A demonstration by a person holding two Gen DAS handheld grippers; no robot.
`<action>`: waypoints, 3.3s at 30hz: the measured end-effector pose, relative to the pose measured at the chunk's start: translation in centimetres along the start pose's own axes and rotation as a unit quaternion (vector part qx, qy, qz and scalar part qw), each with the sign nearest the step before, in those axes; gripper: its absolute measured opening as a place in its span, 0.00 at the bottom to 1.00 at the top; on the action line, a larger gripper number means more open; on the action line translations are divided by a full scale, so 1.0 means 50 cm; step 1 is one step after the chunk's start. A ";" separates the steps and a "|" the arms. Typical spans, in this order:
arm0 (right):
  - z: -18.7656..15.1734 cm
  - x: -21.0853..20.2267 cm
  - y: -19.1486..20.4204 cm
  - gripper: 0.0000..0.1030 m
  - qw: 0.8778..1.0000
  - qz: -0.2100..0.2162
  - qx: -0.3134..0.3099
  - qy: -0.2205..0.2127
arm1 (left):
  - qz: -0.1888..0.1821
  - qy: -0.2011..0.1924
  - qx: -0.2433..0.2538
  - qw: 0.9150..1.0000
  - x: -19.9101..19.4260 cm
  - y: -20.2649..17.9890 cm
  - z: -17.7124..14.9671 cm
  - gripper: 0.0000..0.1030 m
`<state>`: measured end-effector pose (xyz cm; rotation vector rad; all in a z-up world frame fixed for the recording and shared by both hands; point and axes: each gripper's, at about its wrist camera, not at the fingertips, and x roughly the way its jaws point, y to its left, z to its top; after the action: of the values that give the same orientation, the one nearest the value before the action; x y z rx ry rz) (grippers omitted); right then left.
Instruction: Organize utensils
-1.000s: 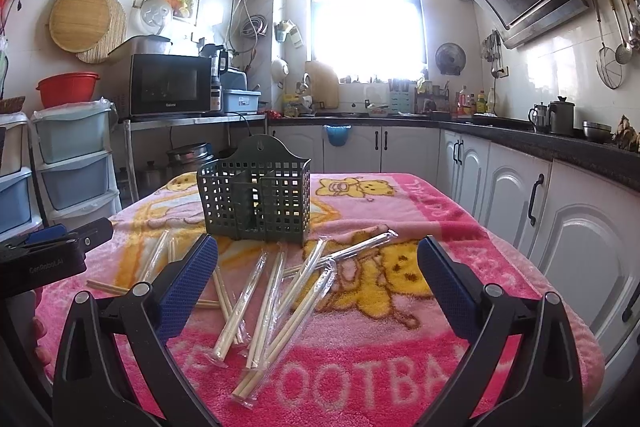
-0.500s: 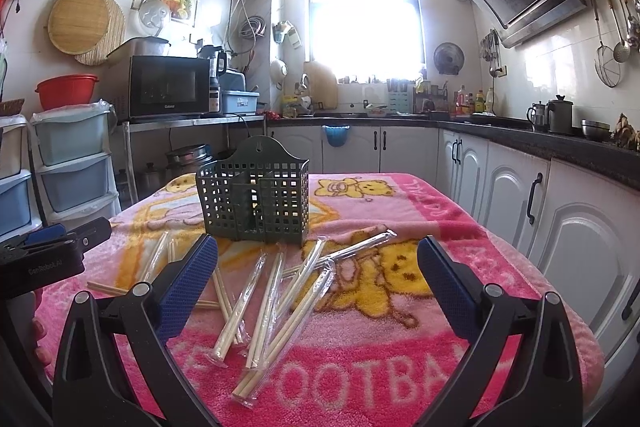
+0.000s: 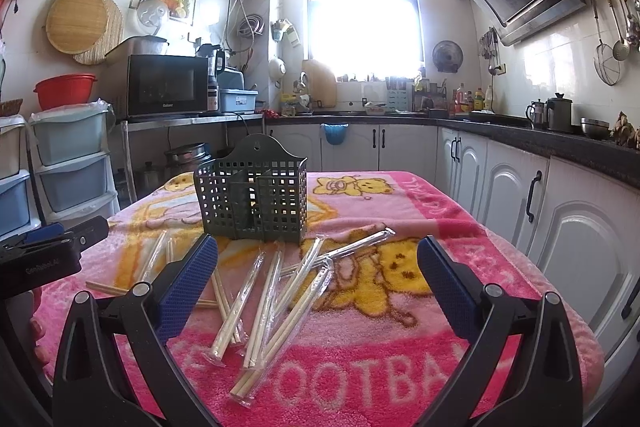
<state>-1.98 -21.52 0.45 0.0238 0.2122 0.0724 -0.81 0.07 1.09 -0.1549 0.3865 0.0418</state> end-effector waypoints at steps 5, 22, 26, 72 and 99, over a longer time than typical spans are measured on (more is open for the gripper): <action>0.000 0.003 -0.001 0.94 1.000 0.002 -0.001 0.002 | -0.001 0.000 -0.001 1.000 0.000 -0.001 -0.001 0.90; 0.044 0.084 0.051 0.94 0.995 0.068 -0.049 0.059 | 0.021 0.024 -0.034 0.999 0.038 0.081 0.044 0.90; 0.057 0.101 0.066 0.94 0.993 0.087 -0.052 0.066 | 0.027 0.025 -0.032 0.999 0.049 0.085 0.063 0.90; 0.059 0.443 -0.044 0.93 0.967 0.046 -0.044 0.246 | -0.045 0.266 0.017 0.963 0.453 0.031 0.099 0.74; -0.006 0.576 -0.082 0.18 0.917 0.127 0.051 0.375 | -0.086 0.339 -0.035 0.936 0.565 0.048 0.083 0.25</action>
<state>26.31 -23.48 -6.01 0.1279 0.9833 0.3319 26.71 3.40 -6.15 -0.2731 1.0610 -0.1780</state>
